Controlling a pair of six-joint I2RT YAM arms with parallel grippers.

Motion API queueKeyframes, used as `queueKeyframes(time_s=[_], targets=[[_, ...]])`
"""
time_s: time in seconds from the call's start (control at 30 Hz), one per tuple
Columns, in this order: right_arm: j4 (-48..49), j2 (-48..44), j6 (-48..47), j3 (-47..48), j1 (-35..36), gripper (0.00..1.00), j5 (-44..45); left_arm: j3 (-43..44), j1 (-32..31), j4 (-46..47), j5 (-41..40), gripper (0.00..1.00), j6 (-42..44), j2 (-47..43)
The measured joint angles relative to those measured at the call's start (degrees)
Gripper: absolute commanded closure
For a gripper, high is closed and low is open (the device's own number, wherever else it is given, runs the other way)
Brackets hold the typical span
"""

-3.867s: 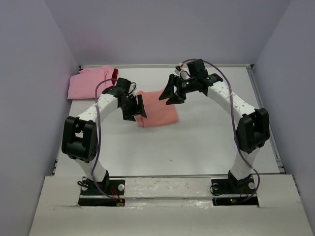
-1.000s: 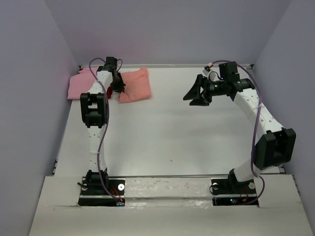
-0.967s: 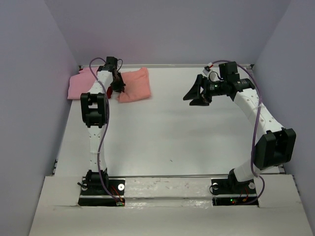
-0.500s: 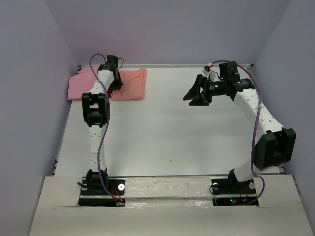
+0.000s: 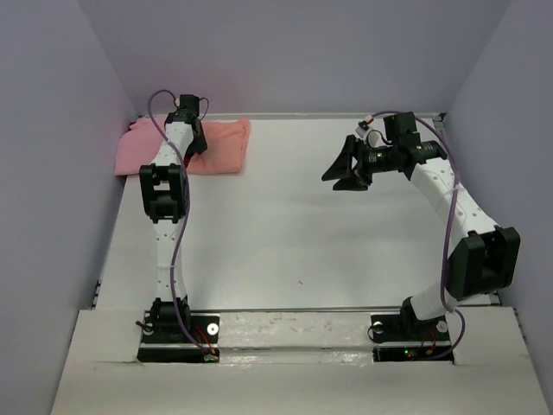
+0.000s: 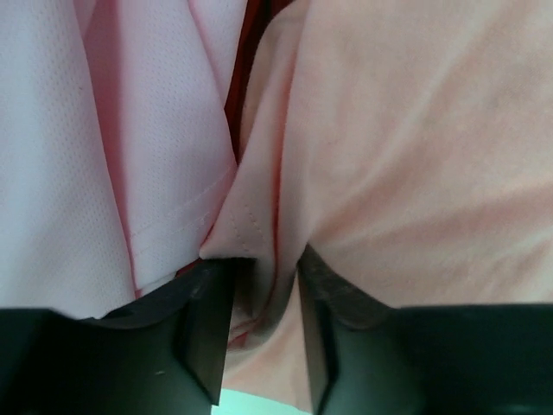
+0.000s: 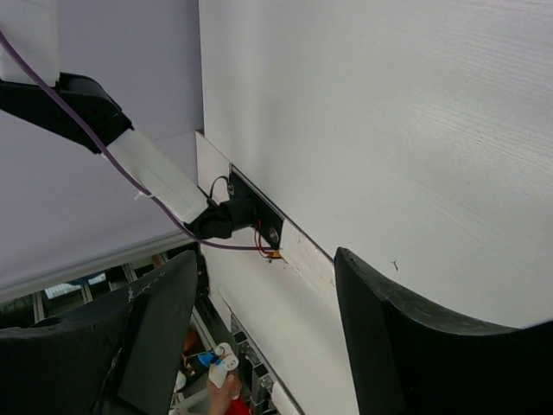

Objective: Fold and stack the t-shirts
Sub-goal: Put the neatly folded tshirt into the corner of the board with the left arm

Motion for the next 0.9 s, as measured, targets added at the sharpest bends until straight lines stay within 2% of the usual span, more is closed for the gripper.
queueKeyframes(time_s=[0.1, 0.17, 0.3, 0.53, 0.9], targets=[[-0.15, 0.00, 0.00, 0.00, 0.00, 0.30, 0.00, 0.00, 0.15, 0.72, 0.90, 0.30, -0.28, 0.11], [-0.15, 0.00, 0.00, 0.00, 0.00, 0.30, 0.00, 0.00, 0.24, 1.49, 1.88, 0.12, -0.59, 0.11], [-0.15, 0.00, 0.00, 0.00, 0.00, 0.30, 0.00, -0.44, 0.26, 3.52, 4.22, 0.01, -1.18, 0.11], [-0.15, 0.02, 0.00, 0.00, 0.00, 0.30, -0.02, -7.26, 0.26, 8.50, 9.25, 0.01, -2.89, -3.06], [-0.15, 1.01, -0.02, 0.00, 0.00, 0.30, -0.42, -6.21, -0.04, 8.59, 10.32, 0.01, -3.69, -8.09]])
